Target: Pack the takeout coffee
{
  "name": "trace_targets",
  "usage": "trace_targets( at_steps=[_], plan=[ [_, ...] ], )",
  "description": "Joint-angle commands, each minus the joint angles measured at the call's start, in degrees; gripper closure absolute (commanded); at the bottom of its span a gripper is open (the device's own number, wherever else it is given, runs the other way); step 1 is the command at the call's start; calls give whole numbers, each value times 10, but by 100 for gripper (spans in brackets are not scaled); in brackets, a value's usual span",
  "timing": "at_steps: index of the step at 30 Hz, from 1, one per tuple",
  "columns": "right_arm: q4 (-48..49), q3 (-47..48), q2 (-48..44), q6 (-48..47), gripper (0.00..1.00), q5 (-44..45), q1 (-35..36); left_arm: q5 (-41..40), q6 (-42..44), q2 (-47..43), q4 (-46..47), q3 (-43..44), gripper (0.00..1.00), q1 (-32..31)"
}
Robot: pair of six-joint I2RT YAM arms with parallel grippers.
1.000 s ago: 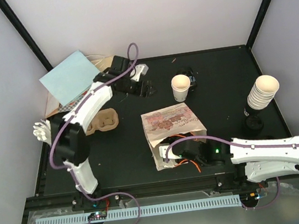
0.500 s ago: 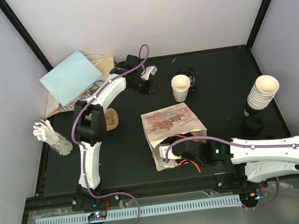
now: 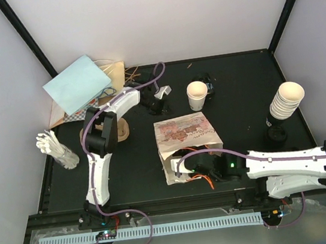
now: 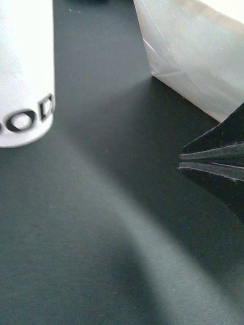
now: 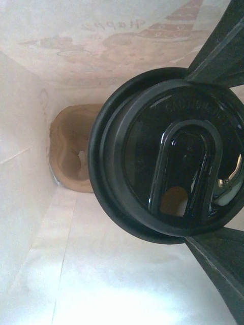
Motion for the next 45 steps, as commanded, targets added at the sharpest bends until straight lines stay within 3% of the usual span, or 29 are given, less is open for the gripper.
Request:
trace_targets(
  at_steps=[1, 19, 45],
  plan=[
    [51, 1, 17, -11, 52, 11, 5, 16, -2, -18, 10, -27, 95, 1],
    [79, 1, 54, -14, 52, -10, 3, 53, -23, -71, 50, -137, 96, 1],
    [146, 22, 66, -32, 55, 10, -1, 65, -27, -82, 50, -169, 98, 0]
  ],
)
